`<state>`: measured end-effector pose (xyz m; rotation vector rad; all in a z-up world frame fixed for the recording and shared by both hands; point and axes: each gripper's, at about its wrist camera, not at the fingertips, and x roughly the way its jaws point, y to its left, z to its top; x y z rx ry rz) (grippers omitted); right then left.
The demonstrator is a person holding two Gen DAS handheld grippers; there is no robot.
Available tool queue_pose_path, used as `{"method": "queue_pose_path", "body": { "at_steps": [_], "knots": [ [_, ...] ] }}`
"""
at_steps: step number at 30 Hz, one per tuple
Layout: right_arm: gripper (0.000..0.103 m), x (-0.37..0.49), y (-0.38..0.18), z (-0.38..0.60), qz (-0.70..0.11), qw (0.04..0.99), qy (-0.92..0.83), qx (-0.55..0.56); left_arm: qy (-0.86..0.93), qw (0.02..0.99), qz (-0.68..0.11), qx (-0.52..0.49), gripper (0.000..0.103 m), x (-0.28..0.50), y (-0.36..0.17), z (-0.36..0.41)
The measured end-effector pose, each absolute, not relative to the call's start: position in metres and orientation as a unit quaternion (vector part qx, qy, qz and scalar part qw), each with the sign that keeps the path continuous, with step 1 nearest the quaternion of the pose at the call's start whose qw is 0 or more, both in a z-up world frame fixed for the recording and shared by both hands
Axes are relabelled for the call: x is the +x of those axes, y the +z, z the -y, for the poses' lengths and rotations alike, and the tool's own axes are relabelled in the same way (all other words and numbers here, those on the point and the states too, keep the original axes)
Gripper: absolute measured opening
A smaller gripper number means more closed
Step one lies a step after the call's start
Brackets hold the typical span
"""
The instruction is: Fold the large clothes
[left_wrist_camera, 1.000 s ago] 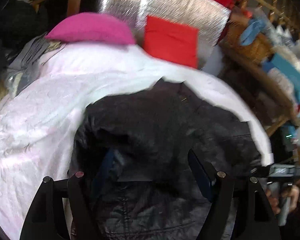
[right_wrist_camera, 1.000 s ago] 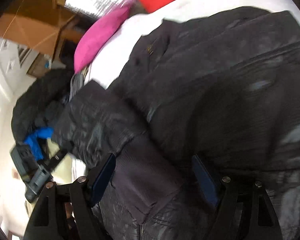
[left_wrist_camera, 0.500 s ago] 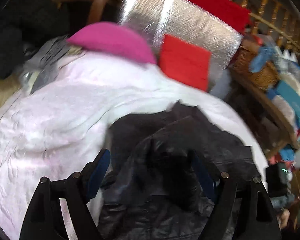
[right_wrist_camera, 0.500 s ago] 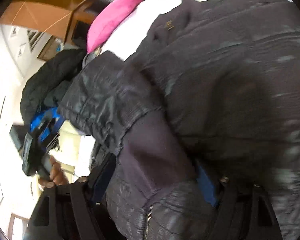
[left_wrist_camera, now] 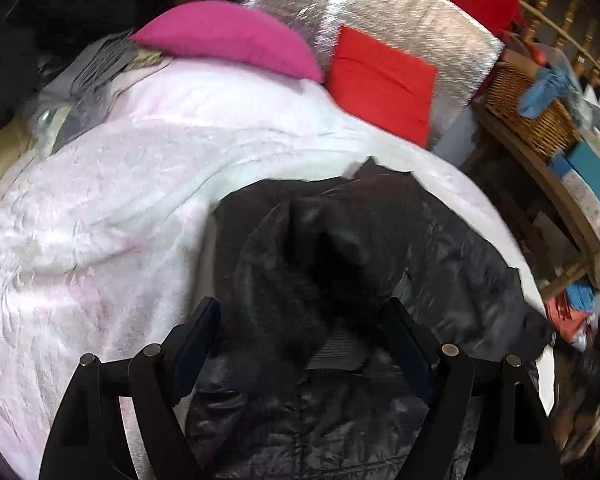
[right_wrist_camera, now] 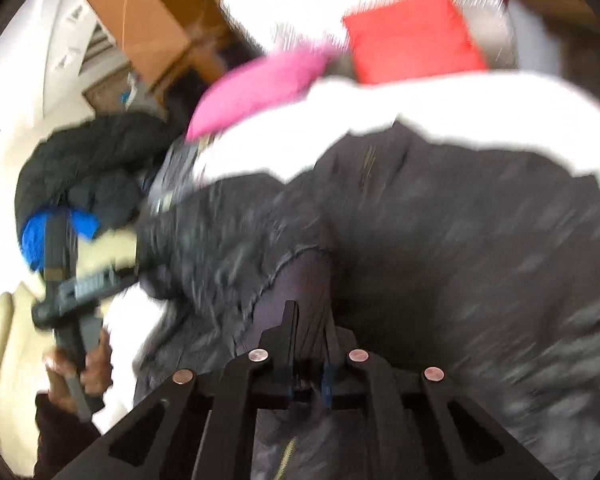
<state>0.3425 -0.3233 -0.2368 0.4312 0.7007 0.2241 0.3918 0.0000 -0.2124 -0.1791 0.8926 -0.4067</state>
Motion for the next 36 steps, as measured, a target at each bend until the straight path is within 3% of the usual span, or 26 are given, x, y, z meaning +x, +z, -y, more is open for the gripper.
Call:
{"method": "queue_pose_path", "body": {
  "at_steps": [3,6,10,12,14,15,18,20,25,28,36],
  "knots": [
    [0.01,0.348,-0.241,0.359,-0.336,0.905,0.07,0.252,-0.22,0.88,-0.417,-0.049,0.083,0.385,-0.207,0.017],
    [0.01,0.363,-0.269,0.383,-0.394,0.866,0.067,0.299,-0.228,0.878,-0.42,0.008,0.083,0.379,-0.212,0.038],
    [0.014,0.368,-0.288,0.399,-0.413,0.83,0.086,0.365,-0.23,0.865,-0.442,0.064,0.083,0.377,-0.226,0.059],
    [0.028,0.369,-0.288,0.399,-0.414,0.823,0.104,0.375,-0.229,0.862,-0.446,0.078,0.083,0.376,-0.23,0.064],
    [0.079,0.368,-0.291,0.397,-0.404,0.819,0.121,0.391,-0.231,0.86,-0.447,0.084,0.083,0.375,-0.232,0.066],
    [0.08,0.366,-0.293,0.398,-0.395,0.82,0.126,0.394,-0.23,0.86,-0.447,0.087,0.083,0.374,-0.233,0.066],
    [0.07,0.368,-0.294,0.386,-0.401,0.834,0.132,0.357,-0.231,0.859,-0.449,0.088,0.083,0.374,-0.235,0.066],
    [0.01,0.377,-0.296,0.37,-0.424,0.845,0.11,0.307,-0.231,0.858,-0.45,0.09,0.083,0.373,-0.235,0.065],
    [0.009,0.359,-0.247,0.369,-0.344,0.913,0.04,0.216,-0.253,0.862,-0.433,0.072,0.083,0.365,-0.221,0.057],
    [0.009,0.357,-0.23,0.392,-0.306,0.927,-0.016,0.217,-0.29,0.864,-0.41,0.045,0.083,0.359,-0.206,0.047],
    [0.009,0.376,-0.286,0.477,-0.369,0.873,-0.055,0.314,-0.244,0.864,-0.44,0.016,0.084,0.386,-0.221,0.039]
  ]
}}
